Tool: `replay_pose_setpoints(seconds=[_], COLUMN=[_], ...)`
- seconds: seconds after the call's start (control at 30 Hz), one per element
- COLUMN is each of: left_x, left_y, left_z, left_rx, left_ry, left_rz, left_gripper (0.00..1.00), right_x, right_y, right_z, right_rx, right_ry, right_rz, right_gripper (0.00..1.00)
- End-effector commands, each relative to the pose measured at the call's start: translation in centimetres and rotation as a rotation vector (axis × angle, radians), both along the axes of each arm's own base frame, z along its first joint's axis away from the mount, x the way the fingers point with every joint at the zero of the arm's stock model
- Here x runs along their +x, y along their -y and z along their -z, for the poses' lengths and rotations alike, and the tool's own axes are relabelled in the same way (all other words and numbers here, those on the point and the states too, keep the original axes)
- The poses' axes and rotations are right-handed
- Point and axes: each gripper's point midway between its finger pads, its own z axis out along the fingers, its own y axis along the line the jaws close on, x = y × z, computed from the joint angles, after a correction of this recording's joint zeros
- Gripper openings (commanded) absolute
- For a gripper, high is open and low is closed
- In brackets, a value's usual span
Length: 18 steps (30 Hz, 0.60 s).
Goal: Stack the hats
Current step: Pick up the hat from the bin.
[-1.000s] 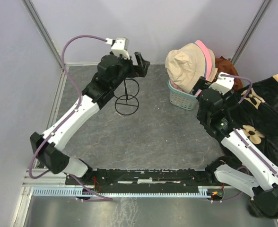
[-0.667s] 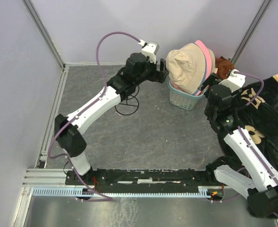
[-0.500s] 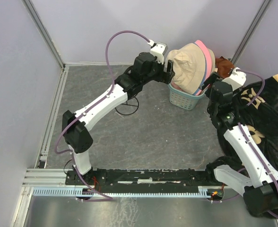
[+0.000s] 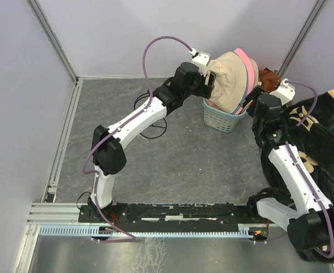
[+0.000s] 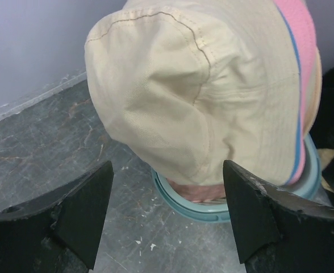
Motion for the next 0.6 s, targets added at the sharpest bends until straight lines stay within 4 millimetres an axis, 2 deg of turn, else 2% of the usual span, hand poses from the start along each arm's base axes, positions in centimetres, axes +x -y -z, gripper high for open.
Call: replay_pose_setpoints(seconds=[0.0,0.2,0.5,0.57], left_x=[1.6,3.0,3.8,4.0], left_y=[-0.1,-0.4,0.2,0.4], left_z=[-2.4,-2.5,-3.8,-3.7], left_rx=[0.012,0.008,-0.03,-0.029], left_ry=[0.098,0.137,0.197,0.198], left_rz=[-0.052,-0.11,-0.112,-0.104], left_gripper=[0.82,0.77,0.58,0.56], right_x=[1.0,1.3,1.3,1.2], right_y=[-0.4,-0.5,-0.7,-0.7], right_z=[-1.7,-1.1,-0.6,-0.5], right_rx=[0.034,0.05,0.058,0.056], right_ry=[0.063,0.067,0.059,0.057], right_rz=[-0.026,-0.039,-0.05,-0.051], right_gripper=[0.9,0.9,0.89,0.89])
